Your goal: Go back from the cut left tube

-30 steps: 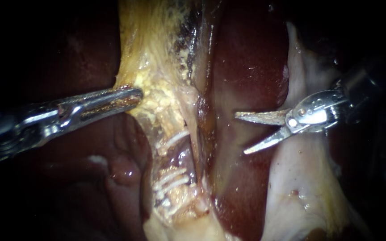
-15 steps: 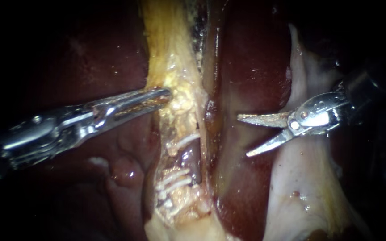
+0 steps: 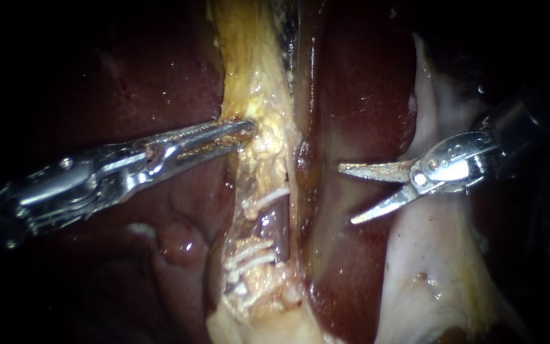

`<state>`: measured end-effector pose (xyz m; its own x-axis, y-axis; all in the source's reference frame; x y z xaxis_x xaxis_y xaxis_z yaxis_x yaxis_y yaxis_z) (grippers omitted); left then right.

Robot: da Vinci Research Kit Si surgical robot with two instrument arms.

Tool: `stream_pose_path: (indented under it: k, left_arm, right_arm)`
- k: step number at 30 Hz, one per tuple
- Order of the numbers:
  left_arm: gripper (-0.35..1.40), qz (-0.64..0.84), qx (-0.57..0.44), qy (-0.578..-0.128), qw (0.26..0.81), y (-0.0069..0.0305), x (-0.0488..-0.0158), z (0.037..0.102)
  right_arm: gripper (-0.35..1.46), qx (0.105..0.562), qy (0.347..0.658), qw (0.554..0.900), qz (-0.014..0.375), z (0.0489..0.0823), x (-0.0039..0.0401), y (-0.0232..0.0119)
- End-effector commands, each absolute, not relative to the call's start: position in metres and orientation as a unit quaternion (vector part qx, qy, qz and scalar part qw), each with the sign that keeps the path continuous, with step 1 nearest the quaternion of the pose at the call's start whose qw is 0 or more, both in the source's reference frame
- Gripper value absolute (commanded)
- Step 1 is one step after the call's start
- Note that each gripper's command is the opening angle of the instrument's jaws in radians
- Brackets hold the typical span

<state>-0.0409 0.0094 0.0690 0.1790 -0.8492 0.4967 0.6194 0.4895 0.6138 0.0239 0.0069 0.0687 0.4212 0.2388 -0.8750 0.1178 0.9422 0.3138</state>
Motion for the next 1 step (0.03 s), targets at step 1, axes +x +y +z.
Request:
stream_pose_path:
  k: [1]
  left_arm:
    - [-0.35, -0.486, 0.138, -0.418, 0.755, 0.0094, -0.0409, 0.069]
  right_arm:
    - [1.38, 0.166, 0.537, 0.827, 0.036, 0.0687, 0.0238, 0.0069]
